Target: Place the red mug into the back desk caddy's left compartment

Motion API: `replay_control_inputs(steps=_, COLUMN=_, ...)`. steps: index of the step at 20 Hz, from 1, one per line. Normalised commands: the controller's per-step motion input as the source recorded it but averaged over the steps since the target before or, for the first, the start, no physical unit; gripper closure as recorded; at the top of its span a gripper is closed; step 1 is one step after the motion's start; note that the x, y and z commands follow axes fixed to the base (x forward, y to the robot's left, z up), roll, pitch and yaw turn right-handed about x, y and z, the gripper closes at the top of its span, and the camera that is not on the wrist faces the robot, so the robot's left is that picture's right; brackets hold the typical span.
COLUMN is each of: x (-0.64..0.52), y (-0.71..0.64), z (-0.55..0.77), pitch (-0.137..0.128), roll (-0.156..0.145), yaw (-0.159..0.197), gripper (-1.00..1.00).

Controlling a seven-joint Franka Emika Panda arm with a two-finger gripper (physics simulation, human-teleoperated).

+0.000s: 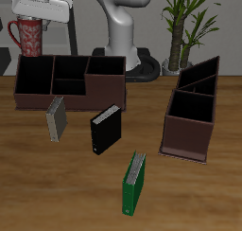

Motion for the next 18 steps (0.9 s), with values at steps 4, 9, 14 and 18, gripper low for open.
replay_control_inputs(steps=4, x=0.09, y=0.09, z=-0.18, pitch=0.022, roll=0.014, yaw=-0.039, gripper=1.0)
replay_control_inputs(steps=9, x=0.08, y=0.06, z=-0.23, pitch=0.02, roll=-0.012, yaw=-0.024, gripper=1.0)
replay_control_inputs(steps=14, x=0.04, y=0.1, z=-0.24, pitch=0.028, roll=0.019, yaw=-0.018, gripper=1.0)
replay_control_inputs(steps=18, x=0.01, y=0.13, z=-0.25, pitch=0.014, roll=0.005, yaw=-0.021, gripper=1.0)
